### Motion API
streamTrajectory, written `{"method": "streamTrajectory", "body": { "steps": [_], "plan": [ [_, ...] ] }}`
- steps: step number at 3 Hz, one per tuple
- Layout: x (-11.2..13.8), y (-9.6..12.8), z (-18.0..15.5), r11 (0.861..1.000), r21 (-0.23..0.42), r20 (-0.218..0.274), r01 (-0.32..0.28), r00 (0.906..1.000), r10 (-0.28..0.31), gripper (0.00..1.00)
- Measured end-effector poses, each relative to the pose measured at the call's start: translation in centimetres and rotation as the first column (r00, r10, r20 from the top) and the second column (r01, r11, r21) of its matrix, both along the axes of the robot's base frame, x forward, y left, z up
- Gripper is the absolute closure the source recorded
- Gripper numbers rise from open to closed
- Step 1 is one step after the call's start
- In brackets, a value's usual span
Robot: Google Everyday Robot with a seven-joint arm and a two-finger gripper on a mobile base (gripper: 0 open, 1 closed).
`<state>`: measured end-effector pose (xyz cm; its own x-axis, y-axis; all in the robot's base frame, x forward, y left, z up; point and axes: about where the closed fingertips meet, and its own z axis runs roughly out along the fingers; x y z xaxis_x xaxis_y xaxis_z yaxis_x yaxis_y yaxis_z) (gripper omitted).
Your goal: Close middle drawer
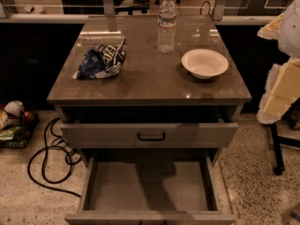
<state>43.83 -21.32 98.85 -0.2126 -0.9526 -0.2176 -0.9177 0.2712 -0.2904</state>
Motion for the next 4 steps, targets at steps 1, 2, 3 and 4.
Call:
{"method": "streamTrajectory", "body": {
  "steps": [1, 2, 3, 4],
  "plan": [
    [0.0, 0.0, 0.0, 1.000, 0.000, 0.000, 0.000, 1.0000, 0.000, 0.00],
    [0.0, -0.2, -2.1, 1.000, -0.015, 0.006, 0.022, 0.9997, -0.022, 0.00],
    [-0.4, -0.4, -5.9, 0.997, -0.075, 0.021, 0.024, 0.9995, -0.023, 0.00],
    [-1.7, -0.2, -11.6, 0.992, -0.127, -0.006, -0.015, 0.9999, 0.014, 0.00]
  ]
}}
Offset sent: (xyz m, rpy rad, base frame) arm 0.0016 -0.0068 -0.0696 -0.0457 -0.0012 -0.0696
